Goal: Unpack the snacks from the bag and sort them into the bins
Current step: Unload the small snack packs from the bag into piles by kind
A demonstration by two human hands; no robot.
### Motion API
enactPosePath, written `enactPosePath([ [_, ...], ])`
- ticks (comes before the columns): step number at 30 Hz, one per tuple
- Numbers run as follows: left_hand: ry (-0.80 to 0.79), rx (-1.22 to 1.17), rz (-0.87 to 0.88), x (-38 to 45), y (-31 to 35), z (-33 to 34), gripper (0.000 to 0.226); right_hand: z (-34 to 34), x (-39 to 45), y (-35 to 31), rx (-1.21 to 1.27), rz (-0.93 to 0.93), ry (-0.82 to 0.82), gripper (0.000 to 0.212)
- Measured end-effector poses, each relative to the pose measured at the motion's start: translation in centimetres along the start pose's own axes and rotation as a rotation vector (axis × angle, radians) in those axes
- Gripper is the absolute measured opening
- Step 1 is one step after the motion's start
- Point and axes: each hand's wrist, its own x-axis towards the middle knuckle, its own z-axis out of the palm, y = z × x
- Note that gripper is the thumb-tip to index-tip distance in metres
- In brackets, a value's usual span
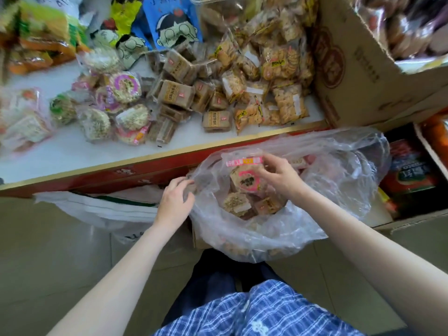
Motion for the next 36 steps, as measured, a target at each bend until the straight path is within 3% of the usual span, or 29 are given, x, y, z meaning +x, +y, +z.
enactPosePath([
  [3,0.150,-0.059,-0.023,-0.1,-1.0,-1.7,0.033,1.1,2.7,-3.4,0.120,0.037,0.086,0.024],
  [8,0.188,-0.109,-0.093,-0.5,-3.9,-4.7,0.035,5.8,8.1,-7.7,0.152,0.114,0.138,0.035],
  [10,0.183,-0.112,-0.114,-0.9,-5.1,-5.8,0.038,8.5,10.7,-9.5,0.152,0.136,0.126,0.036],
  [15,0.132,-0.117,-0.188,-2.5,-7.9,-8.6,0.042,15.4,17.8,-16.5,0.417,0.137,0.017,0.031],
  [18,0.139,-0.087,-0.216,-2.5,-9.2,-9.5,0.042,17.9,20.1,-19.1,0.401,0.160,-0.037,0.035],
  [22,0.118,-0.076,-0.176,-1.5,-9.0,-9.1,0.043,16.5,18.5,-16.6,0.125,0.187,-0.065,0.049],
  [30,0.049,-0.031,0.159,0.8,-3.8,-5.5,0.041,2.0,5.4,-6.7,-0.050,0.065,0.012,0.018],
  [33,-0.063,0.075,0.314,1.1,-1.3,-3.6,0.043,-0.5,0.9,-1.5,-0.316,0.121,-0.192,0.027],
  [36,-0.268,0.287,0.441,0.8,0.2,-1.1,0.048,-0.2,-3.3,4.7,-0.717,0.220,-0.518,0.042],
])
